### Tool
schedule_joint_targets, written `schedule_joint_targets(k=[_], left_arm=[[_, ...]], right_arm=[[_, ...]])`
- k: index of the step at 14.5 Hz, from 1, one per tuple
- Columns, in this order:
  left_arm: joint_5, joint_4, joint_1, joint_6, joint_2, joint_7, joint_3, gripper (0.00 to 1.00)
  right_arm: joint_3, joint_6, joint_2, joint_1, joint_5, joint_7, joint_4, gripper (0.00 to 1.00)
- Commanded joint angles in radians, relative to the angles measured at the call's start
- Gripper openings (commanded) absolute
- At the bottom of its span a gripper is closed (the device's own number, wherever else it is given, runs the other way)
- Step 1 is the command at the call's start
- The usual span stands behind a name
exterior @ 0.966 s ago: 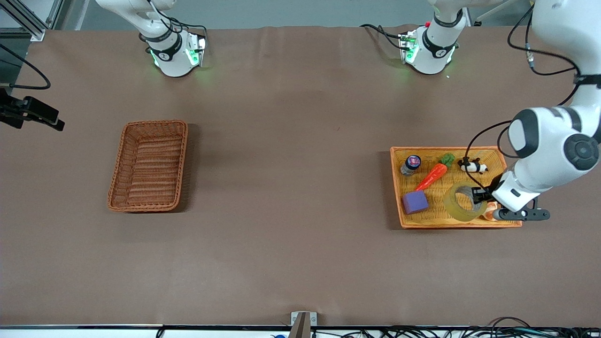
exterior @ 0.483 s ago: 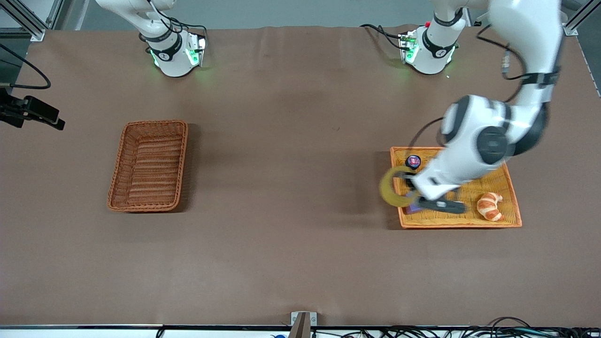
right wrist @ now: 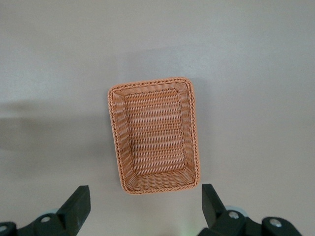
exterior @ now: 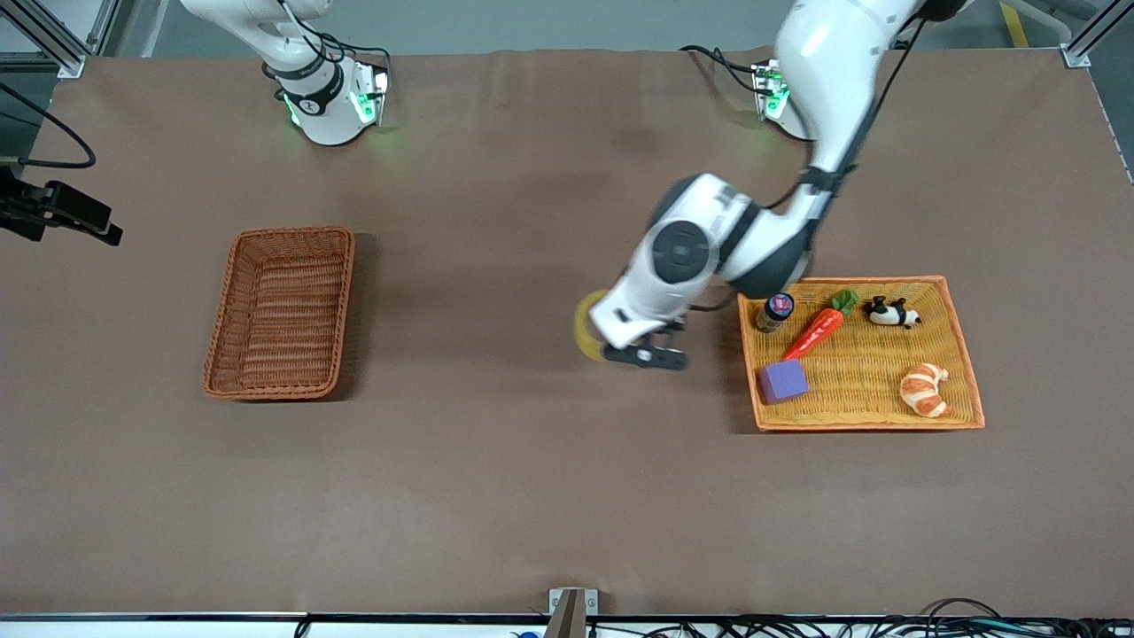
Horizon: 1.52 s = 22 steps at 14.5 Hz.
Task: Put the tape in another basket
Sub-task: 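Carry the tape roll with the left gripper toward the table middle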
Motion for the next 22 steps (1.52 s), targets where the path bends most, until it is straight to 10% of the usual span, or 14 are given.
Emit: schedule_joint_targets(k=[1,12,16,22], left_arm=[[0.006,0.197,-0.068,-0.021,0.118,-0.021,0.009,0.00],[0.001,0.377,-0.201,0.205,0.379,0.038,0.001,0.12],[0.006,0.370,-0.195,0.217,0.361,0.109,0.018,1.00],[0.013,0.318,-0.097,0.029,0.180,0.112,0.014,1.00]], right_arm=[[-0.001,0.000,-0.014,-0.005,0.016,-0.010,-0.015,1.00],[-0.003,-0.003,-0.014,-0.006,0.016,-0.011,-0.015,1.00],[-0.003,0.007,-0.013,-0.014,0.018,-0.010,-0.013,1.00],[0.054,0.060,0.010,-0.005,0.019,0.009,-0.027,1.00]])
